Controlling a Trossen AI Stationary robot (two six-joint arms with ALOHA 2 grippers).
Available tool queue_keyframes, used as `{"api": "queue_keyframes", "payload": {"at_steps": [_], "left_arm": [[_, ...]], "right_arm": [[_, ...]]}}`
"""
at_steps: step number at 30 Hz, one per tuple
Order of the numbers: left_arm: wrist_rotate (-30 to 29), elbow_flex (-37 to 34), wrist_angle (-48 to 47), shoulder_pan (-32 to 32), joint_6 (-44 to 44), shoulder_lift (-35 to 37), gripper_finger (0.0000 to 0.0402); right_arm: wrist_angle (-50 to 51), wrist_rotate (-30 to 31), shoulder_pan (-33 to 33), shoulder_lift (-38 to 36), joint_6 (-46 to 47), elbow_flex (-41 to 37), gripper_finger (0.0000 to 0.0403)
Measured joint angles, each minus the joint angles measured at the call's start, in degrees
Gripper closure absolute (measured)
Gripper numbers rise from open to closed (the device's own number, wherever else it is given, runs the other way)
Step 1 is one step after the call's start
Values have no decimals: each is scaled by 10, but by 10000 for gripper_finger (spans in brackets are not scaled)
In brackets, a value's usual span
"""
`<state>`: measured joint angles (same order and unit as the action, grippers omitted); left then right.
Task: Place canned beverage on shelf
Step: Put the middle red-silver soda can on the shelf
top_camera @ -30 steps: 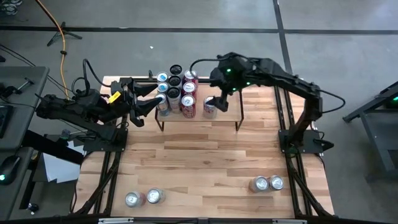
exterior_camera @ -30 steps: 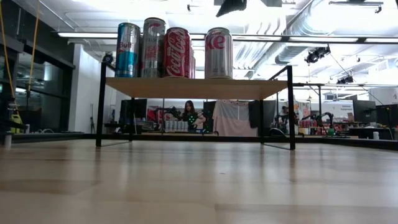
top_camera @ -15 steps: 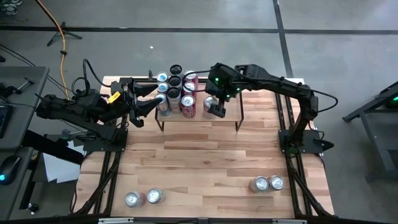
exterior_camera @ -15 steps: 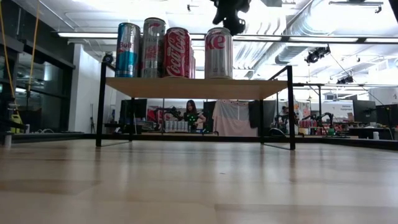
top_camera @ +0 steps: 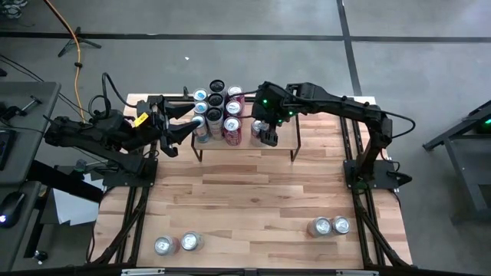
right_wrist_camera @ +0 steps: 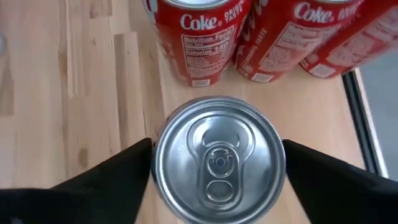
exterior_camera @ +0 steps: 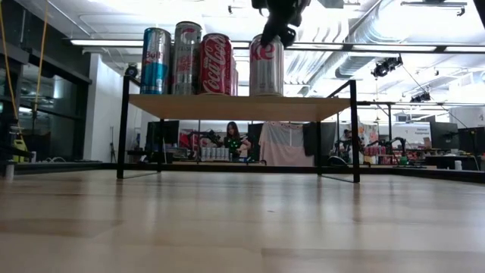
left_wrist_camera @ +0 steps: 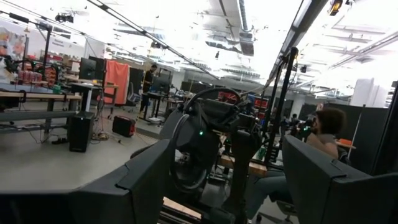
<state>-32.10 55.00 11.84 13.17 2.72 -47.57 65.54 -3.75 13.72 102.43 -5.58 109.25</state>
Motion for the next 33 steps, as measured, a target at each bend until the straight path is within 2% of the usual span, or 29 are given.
{"api": "queue_keyframes", "payload": {"at_steps": [4, 5, 14, 18, 23, 33], "left_arm": [[0, 0, 0, 0, 0, 0, 161], [0, 0, 0, 0, 0, 0, 161], [0, 0, 1, 0, 0, 0, 161], [0, 0, 11, 0, 0, 0, 161], [0, 0, 22, 0, 0, 0, 161], [0, 0, 22, 0, 1, 0, 161]], "right_arm": [[-4, -2, 0, 0, -45, 0, 117], [-4, -3, 0, 0, -58, 0, 119], [-15, -33, 0, 3, -160, 0, 115], [-29, -44, 4, 5, -161, 0, 107], [-35, -92, 13, 5, -159, -1, 109], [-60, -85, 14, 5, -132, -1, 102]]}}
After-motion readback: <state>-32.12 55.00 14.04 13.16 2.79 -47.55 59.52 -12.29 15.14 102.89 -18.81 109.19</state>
